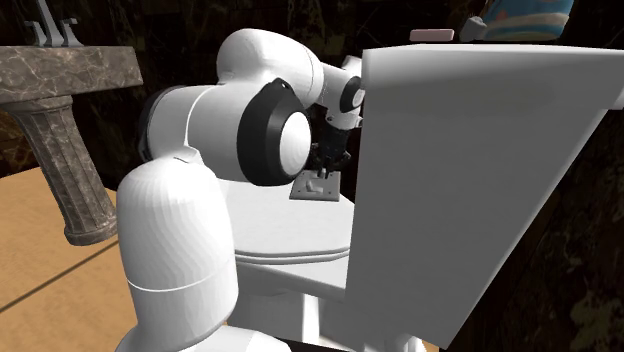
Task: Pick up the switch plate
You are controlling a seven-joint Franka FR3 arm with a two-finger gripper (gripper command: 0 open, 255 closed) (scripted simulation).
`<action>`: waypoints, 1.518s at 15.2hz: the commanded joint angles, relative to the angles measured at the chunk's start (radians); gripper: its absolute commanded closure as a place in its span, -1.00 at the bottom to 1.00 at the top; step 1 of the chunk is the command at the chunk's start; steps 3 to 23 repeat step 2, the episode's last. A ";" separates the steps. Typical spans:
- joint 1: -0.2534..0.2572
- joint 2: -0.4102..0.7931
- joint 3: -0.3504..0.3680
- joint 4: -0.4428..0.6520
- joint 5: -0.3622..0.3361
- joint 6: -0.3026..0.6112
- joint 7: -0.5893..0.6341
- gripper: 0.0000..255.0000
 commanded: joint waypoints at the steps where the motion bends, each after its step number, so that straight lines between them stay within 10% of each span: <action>1: -0.001 0.000 -0.001 0.015 0.000 -0.015 0.002 1.00; 23: -0.001 0.000 -0.001 0.015 0.000 -0.015 0.002 1.00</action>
